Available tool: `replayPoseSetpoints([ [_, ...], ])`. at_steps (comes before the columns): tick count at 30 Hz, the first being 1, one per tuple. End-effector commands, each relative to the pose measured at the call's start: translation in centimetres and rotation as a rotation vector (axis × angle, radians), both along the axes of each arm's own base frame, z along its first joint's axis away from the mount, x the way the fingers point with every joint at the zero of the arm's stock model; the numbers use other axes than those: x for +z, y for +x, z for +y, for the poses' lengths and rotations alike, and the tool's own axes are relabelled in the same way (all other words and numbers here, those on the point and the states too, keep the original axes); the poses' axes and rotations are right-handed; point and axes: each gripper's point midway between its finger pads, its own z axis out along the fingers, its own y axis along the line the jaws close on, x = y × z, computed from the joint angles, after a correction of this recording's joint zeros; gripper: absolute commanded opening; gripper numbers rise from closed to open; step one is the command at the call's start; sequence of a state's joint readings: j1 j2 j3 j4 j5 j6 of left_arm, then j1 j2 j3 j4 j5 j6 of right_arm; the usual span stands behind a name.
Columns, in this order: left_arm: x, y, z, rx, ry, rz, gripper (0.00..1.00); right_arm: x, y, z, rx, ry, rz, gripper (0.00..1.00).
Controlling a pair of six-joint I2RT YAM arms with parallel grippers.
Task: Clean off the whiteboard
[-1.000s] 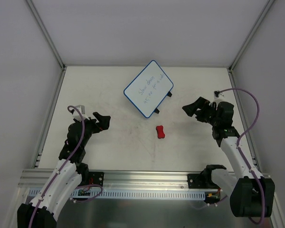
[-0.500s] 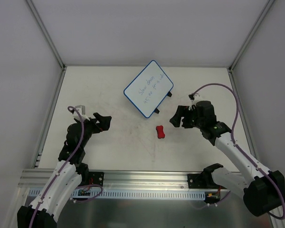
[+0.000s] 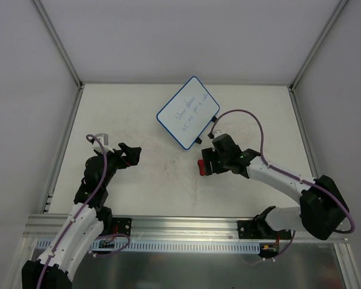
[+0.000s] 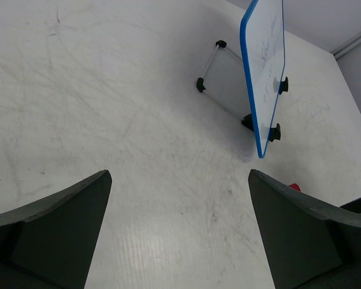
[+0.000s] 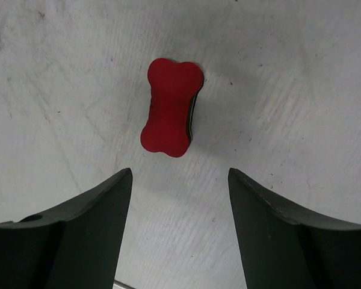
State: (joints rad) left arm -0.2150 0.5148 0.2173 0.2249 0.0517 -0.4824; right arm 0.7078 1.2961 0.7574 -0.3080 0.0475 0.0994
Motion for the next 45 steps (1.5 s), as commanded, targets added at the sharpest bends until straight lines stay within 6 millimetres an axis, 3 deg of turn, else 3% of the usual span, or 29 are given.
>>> replayPoseSetpoints([
  [1,1.9,0.3,-0.4,-0.024,-0.002,-0.059,0.99,1.4,1.6,1.5,-0.015,-0.02,-0.063,0.68],
  [10,1.8,0.3,-0.4,-0.024,0.001,-0.055,0.99,-1.2,2.3,3.2,-0.014,-0.097,-0.01,0.66],
  [24,1.5,0.4,-0.6,-0.03,-0.001,-0.044,0.99,-1.6,3.8,3.7,-0.048,-0.139,-0.033,0.57],
  [30,1.4,0.3,-0.6,-0.03,0.0,-0.042,0.99,-2.8,3.8,3.7,-0.055,-0.163,-0.01,0.52],
  [45,1.4,0.4,-0.6,-0.033,0.002,-0.043,0.99,-3.5,4.2,3.7,-0.081,-0.18,-0.001,0.38],
])
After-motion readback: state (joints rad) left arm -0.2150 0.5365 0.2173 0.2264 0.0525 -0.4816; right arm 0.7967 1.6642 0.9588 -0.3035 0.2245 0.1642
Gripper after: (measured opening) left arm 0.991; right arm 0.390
